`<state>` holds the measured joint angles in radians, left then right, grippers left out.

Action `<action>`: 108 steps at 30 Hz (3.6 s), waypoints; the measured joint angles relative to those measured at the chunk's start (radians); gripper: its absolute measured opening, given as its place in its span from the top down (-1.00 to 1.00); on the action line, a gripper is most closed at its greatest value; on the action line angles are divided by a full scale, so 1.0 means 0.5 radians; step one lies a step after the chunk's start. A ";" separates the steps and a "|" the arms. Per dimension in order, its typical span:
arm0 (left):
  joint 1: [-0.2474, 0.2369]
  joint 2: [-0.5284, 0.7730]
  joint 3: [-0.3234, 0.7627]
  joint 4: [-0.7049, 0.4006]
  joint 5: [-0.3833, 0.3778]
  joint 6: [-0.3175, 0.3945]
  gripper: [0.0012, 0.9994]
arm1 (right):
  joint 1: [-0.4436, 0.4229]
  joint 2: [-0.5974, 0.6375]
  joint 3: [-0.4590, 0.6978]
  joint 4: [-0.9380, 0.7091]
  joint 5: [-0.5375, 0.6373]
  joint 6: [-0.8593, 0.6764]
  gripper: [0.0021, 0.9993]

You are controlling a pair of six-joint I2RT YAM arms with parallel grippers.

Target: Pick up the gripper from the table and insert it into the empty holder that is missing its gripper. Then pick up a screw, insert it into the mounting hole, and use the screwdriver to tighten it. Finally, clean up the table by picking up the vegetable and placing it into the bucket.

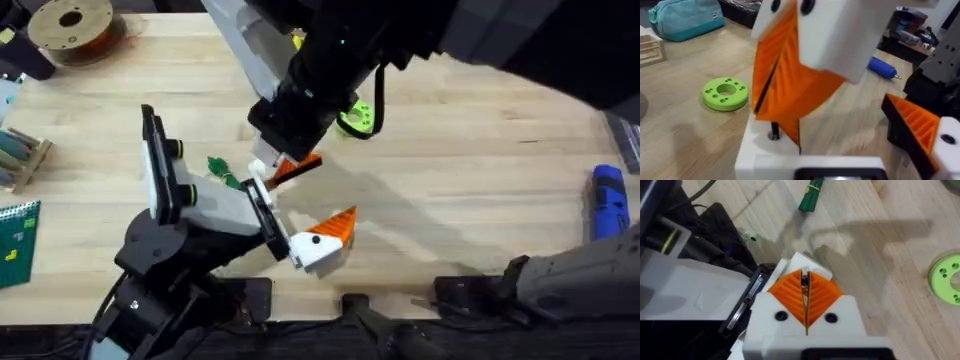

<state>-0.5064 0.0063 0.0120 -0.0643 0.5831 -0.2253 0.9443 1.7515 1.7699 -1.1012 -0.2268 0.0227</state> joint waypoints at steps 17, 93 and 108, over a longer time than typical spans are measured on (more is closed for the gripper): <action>0.000 0.000 0.000 0.001 0.000 0.014 -0.97 | 0.005 0.014 0.000 -0.018 0.047 0.014 0.99; 0.000 0.000 0.000 0.002 -0.006 0.029 0.98 | -0.800 -1.677 -0.994 -0.384 -0.604 -0.265 -0.76; 0.000 0.000 0.000 0.002 -0.007 0.029 0.99 | -0.804 -1.350 -0.995 -0.369 -0.533 -0.232 -0.91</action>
<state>-0.5064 0.0063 0.0120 -0.0635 0.5797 -0.2108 0.5423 1.0763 1.2724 -1.2857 -0.4932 -0.0934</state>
